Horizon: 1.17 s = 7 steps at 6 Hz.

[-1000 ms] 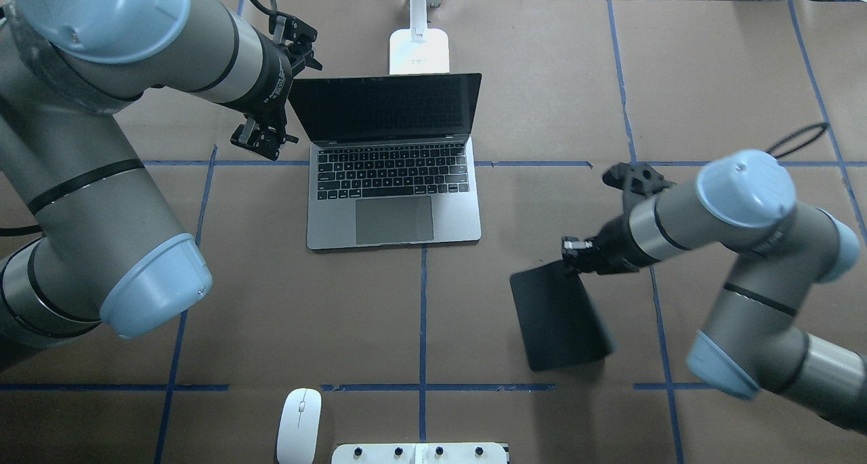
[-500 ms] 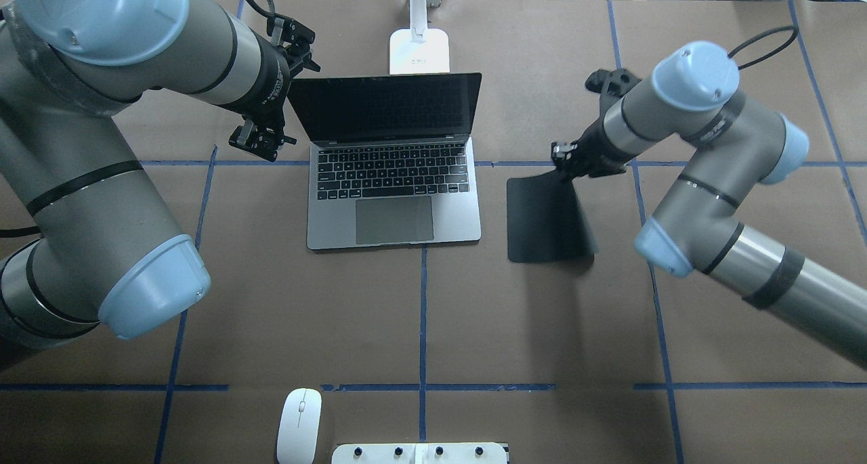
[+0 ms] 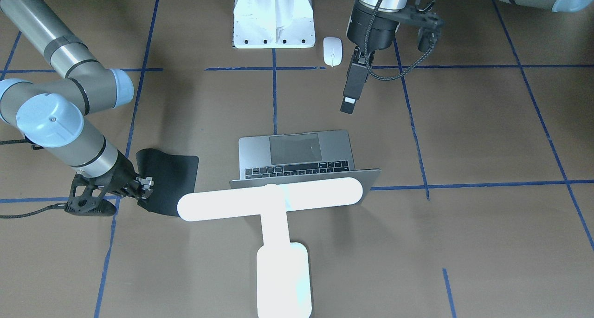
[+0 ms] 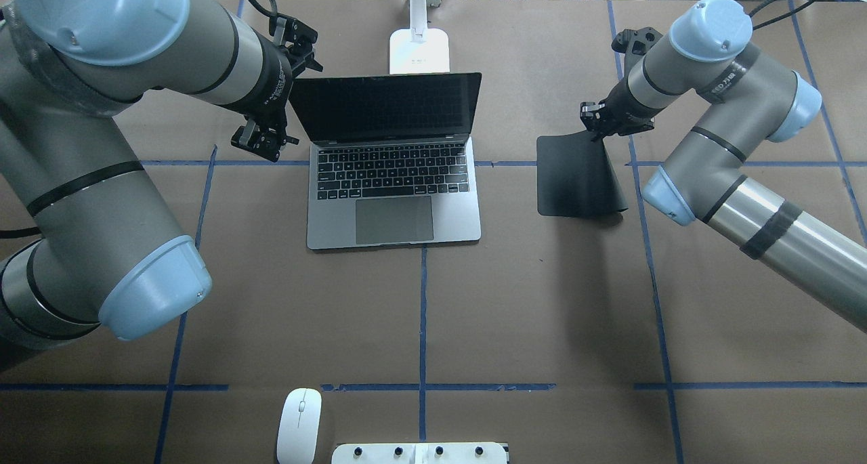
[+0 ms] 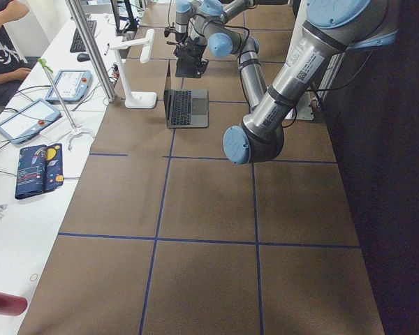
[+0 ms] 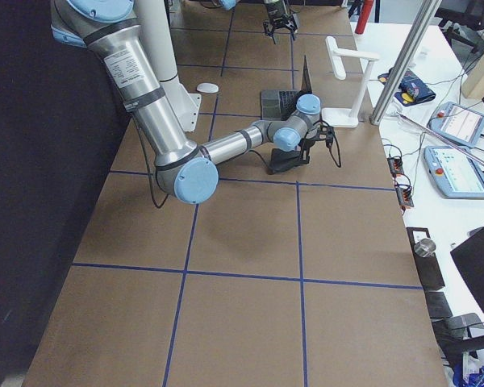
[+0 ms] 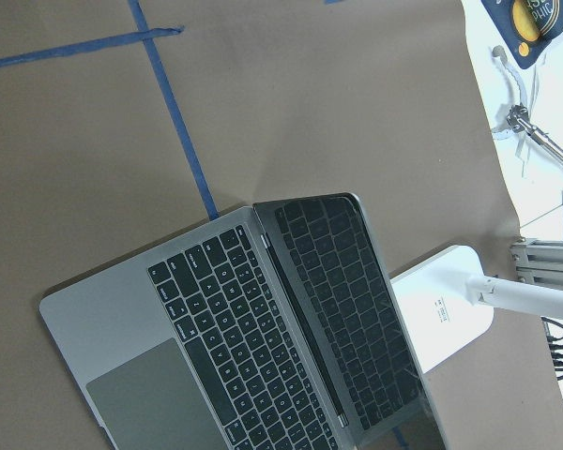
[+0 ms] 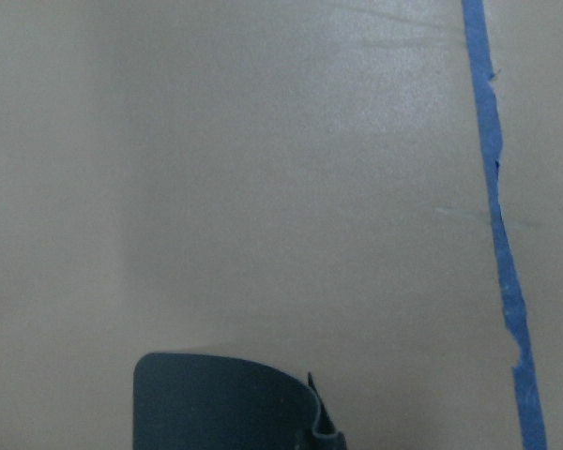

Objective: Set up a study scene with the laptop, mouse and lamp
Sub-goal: 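Drag the mouse pad beside the laptop with the right gripper and release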

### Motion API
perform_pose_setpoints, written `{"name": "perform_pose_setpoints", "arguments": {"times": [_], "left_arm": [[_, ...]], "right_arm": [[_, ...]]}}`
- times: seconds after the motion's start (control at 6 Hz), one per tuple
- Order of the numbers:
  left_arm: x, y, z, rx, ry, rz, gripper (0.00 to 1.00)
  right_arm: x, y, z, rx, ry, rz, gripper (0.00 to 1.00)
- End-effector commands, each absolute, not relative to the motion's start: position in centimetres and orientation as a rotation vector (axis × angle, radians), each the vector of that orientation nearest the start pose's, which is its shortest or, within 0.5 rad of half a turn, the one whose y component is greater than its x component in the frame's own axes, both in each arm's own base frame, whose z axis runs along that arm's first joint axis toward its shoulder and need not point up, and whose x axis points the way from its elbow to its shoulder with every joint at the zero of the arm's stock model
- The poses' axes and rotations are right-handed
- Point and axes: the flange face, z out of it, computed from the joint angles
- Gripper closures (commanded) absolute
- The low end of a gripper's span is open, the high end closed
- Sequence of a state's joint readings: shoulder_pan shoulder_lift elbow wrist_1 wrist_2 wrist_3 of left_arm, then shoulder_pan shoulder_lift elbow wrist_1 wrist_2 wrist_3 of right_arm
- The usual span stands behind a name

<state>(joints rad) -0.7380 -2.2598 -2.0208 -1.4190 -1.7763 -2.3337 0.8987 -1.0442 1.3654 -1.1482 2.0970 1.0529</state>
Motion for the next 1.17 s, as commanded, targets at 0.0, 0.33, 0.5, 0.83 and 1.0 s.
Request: {"name": "perform_pose_setpoints", "arguments": {"times": [0.0, 0.33, 0.5, 0.83, 1.0], "left_arm": [[34.4, -46.5, 10.2, -0.217, 1.067, -1.262, 0.00], [33.6, -45.9, 9.9, -0.216, 1.066, -1.264, 0.00], [33.3, -45.6, 9.8, -0.216, 1.070, -1.262, 0.00], [33.4, -45.7, 10.1, -0.215, 1.064, -1.263, 0.00], [33.3, -45.7, 10.0, -0.216, 1.067, -1.263, 0.00]], "right_arm": [[-39.3, -63.1, 38.9, 0.108, -0.866, 0.174, 0.76], [-43.4, -65.7, 37.5, 0.128, -0.813, 0.186, 0.22], [-44.0, -66.1, 35.8, 0.123, -0.805, 0.192, 0.00], [-41.3, -66.0, 36.0, 0.113, -0.789, 0.213, 0.00], [-36.9, -65.1, 39.1, 0.123, -0.773, 0.212, 0.00]]}}
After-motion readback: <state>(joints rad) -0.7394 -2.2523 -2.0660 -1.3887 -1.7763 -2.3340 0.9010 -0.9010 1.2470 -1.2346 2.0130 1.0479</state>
